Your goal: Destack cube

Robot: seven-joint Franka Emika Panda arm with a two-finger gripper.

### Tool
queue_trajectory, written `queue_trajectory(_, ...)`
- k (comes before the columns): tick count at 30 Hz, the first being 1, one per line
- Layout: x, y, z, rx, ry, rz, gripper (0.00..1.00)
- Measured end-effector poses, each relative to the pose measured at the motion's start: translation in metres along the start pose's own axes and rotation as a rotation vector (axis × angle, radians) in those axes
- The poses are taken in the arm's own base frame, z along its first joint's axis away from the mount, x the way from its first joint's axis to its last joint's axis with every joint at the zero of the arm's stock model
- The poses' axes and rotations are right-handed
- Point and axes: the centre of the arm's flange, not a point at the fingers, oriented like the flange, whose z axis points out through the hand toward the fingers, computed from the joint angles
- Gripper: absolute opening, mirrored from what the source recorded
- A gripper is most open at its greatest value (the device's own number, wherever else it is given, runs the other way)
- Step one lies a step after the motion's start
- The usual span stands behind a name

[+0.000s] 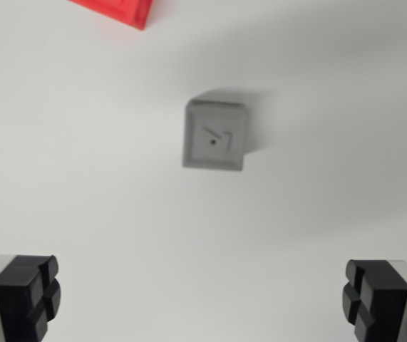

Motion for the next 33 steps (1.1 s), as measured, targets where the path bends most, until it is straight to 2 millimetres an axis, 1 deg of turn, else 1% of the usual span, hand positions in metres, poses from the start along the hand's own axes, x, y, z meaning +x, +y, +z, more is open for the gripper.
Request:
queue_trajectory(9,0.0,0.0,-0.026,0.0,-0.001,0.0,1.0)
queue_trajectory(14,0.0,-0.001,-0.037,0.0,-0.001,0.0,1.0)
queue_trajectory(23,0.0,-0.001,-0.045,-0.001,-0.001,0.0,1.0)
queue_trajectory(33,0.0,-0.001,-0.046,-0.001,-0.001,0.0,1.0)
